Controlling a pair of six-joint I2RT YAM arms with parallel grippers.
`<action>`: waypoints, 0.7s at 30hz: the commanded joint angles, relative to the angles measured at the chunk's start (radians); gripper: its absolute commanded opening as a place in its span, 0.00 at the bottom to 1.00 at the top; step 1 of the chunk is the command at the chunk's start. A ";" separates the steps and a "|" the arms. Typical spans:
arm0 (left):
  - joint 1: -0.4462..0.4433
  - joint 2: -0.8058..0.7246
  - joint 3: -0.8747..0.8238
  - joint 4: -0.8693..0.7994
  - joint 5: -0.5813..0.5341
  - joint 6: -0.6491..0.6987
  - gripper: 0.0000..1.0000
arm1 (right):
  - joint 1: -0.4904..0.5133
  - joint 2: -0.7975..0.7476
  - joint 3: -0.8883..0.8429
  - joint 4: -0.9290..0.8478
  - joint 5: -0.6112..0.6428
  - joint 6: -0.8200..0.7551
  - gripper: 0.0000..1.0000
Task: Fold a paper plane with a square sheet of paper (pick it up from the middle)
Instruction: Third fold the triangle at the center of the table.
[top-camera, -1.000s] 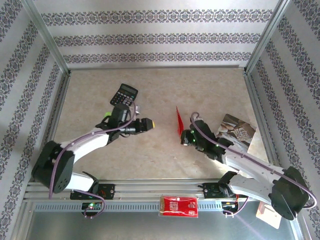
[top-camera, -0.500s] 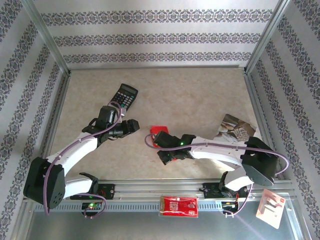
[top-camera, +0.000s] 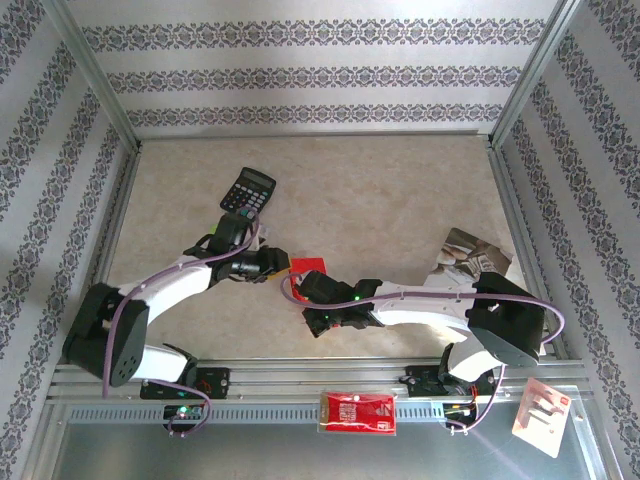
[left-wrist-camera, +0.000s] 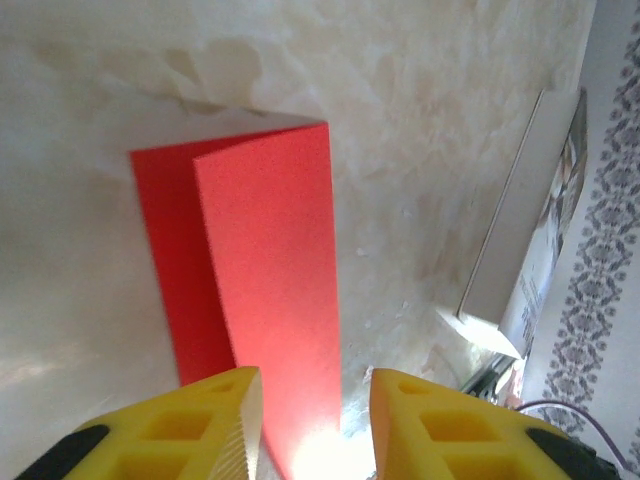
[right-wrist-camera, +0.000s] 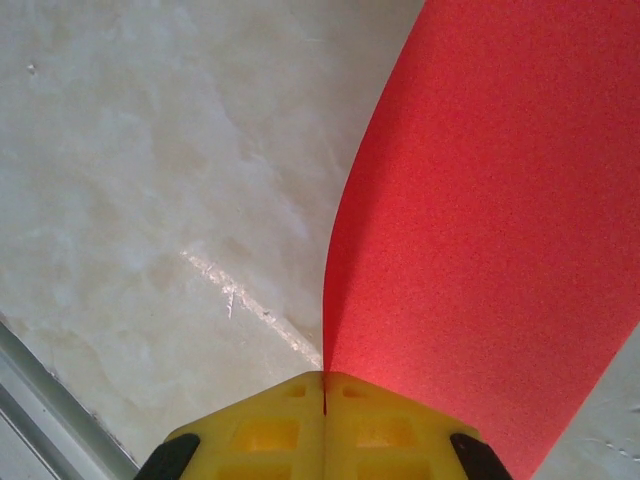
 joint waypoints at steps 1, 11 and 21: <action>-0.029 0.074 0.060 0.059 0.057 -0.015 0.31 | 0.007 0.012 -0.017 0.036 0.004 0.034 0.01; -0.074 0.293 0.204 -0.026 0.051 0.085 0.30 | 0.004 0.040 -0.010 0.056 0.011 0.042 0.04; -0.076 0.441 0.287 -0.128 0.022 0.203 0.30 | -0.047 0.041 -0.016 0.112 -0.065 0.020 0.10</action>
